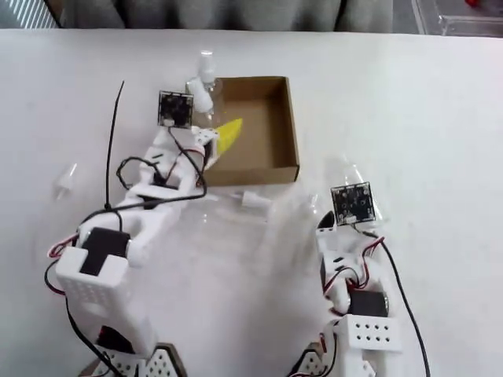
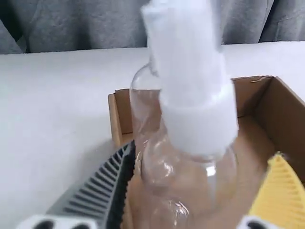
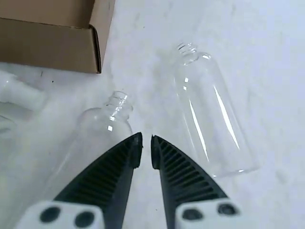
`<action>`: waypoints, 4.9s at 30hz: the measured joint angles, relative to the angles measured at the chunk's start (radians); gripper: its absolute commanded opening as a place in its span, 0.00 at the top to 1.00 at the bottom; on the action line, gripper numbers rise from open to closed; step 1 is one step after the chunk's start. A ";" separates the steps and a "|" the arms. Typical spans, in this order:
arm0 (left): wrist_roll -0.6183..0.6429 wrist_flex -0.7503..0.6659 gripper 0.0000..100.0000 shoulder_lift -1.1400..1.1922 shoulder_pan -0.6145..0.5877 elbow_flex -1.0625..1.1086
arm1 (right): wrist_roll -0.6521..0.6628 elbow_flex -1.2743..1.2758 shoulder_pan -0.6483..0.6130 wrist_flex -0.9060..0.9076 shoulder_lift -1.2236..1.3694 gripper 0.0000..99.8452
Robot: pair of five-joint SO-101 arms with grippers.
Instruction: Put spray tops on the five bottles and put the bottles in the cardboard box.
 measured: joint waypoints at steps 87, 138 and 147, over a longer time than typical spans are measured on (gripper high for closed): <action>0.147 1.544 0.98 -1.596 -0.124 0.671 | 0.000 -0.334 -0.172 0.365 0.000 0.99; 0.364 1.671 0.91 -1.074 -0.069 0.339 | -0.341 -0.733 -0.776 0.408 1.057 0.99; 0.499 1.671 0.46 -1.074 0.051 0.299 | -0.341 -0.733 -0.664 0.474 1.057 0.99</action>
